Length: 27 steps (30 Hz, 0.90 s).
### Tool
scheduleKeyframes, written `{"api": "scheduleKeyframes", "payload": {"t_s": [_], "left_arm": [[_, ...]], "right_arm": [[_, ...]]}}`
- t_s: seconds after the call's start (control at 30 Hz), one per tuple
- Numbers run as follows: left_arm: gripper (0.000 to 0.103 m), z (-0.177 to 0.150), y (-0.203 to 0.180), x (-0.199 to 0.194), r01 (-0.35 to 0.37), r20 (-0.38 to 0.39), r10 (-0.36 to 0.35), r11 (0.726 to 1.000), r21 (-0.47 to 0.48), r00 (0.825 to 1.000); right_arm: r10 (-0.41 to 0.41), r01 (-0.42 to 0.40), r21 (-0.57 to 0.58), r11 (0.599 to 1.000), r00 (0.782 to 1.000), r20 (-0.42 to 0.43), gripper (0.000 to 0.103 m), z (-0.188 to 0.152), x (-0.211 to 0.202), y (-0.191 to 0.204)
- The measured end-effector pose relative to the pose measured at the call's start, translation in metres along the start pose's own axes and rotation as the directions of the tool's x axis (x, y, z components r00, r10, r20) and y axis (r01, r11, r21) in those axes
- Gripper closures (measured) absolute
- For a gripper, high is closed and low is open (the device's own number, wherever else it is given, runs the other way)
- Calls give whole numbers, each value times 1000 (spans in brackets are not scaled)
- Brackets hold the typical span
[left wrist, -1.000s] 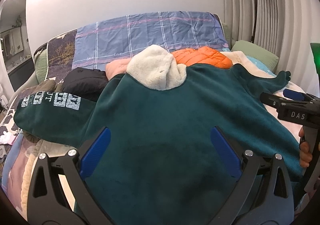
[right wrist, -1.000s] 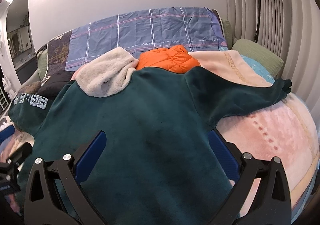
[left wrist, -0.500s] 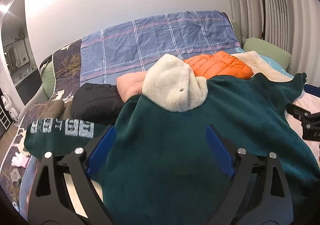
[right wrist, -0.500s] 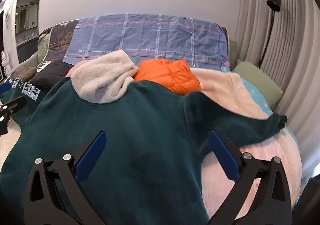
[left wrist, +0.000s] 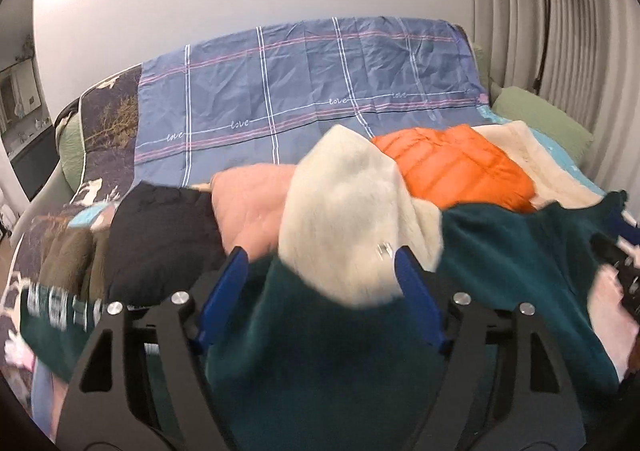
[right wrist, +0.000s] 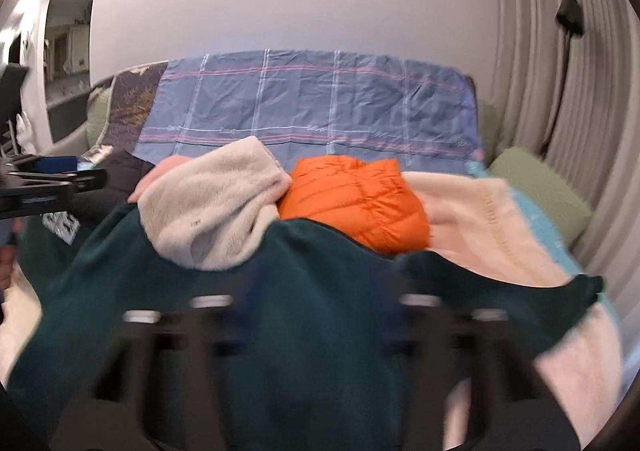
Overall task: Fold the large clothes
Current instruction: 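Grasp the cream hood edge with the left gripper while the right gripper grasps the hood too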
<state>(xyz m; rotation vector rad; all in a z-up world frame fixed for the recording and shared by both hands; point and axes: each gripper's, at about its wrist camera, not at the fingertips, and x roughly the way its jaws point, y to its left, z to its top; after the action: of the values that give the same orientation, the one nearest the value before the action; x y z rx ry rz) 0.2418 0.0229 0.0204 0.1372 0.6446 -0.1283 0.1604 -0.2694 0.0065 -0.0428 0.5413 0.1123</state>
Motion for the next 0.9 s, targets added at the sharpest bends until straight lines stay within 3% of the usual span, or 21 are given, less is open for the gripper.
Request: {"api": "scheduleKeyframes", "payload": {"t_s": [0.07, 0.17, 0.27, 0.37, 0.5, 0.53, 0.57, 0.6, 0.63, 0.73, 0.77, 0.8, 0.9], "left_arm": [[25, 17, 0, 31, 23, -24, -22, 1000, 10, 999], [14, 36, 2, 76, 51, -71, -53, 998, -32, 996], [10, 50, 0, 129, 61, -132, -69, 996, -63, 989], [9, 61, -9, 179, 34, -197, -44, 998, -55, 979], [10, 68, -15, 227, -51, -269, 45, 999, -17, 962], [22, 69, -15, 232, -49, -271, 42, 999, -20, 962], [50, 70, -15, 234, -41, -263, 34, 999, -22, 964], [66, 72, -12, 233, -36, -249, 27, 999, -34, 968], [89, 75, -9, 230, -23, -231, 9, 998, -58, 973], [96, 78, 5, 196, 51, -114, -65, 991, -127, 991], [103, 78, 8, 183, 84, -74, -95, 987, -133, 993], [103, 77, 13, 161, 131, -19, -134, 984, -120, 991], [103, 73, 22, 134, 143, -5, -145, 985, -91, 989]], "right_arm": [[43, -42, 59, 997, 999, -31, 85, 9, 19, -11], [42, -36, 82, 996, 997, -66, 85, 20, 55, -23], [74, -59, 121, 991, 990, -120, 85, 24, 89, -34], [111, -81, 190, 979, 981, -158, 84, 25, 115, -44], [92, -62, 181, 981, 982, -165, 75, 29, 136, -45], [93, -62, 181, 982, 981, -168, 71, 30, 139, -45], [94, -62, 182, 981, 981, -172, 70, 31, 142, -45], [94, -62, 184, 981, 980, -175, 69, 33, 146, -45], [93, -60, 183, 981, 981, -172, 68, 35, 148, -44], [103, -77, 168, 983, 983, -154, 68, 41, 152, -41], [112, -88, 165, 982, 983, -145, 68, 43, 151, -40], [120, -97, 165, 982, 983, -139, 68, 45, 151, -40], [197, -171, 193, 966, 972, -125, 67, 53, 157, -38]]}}
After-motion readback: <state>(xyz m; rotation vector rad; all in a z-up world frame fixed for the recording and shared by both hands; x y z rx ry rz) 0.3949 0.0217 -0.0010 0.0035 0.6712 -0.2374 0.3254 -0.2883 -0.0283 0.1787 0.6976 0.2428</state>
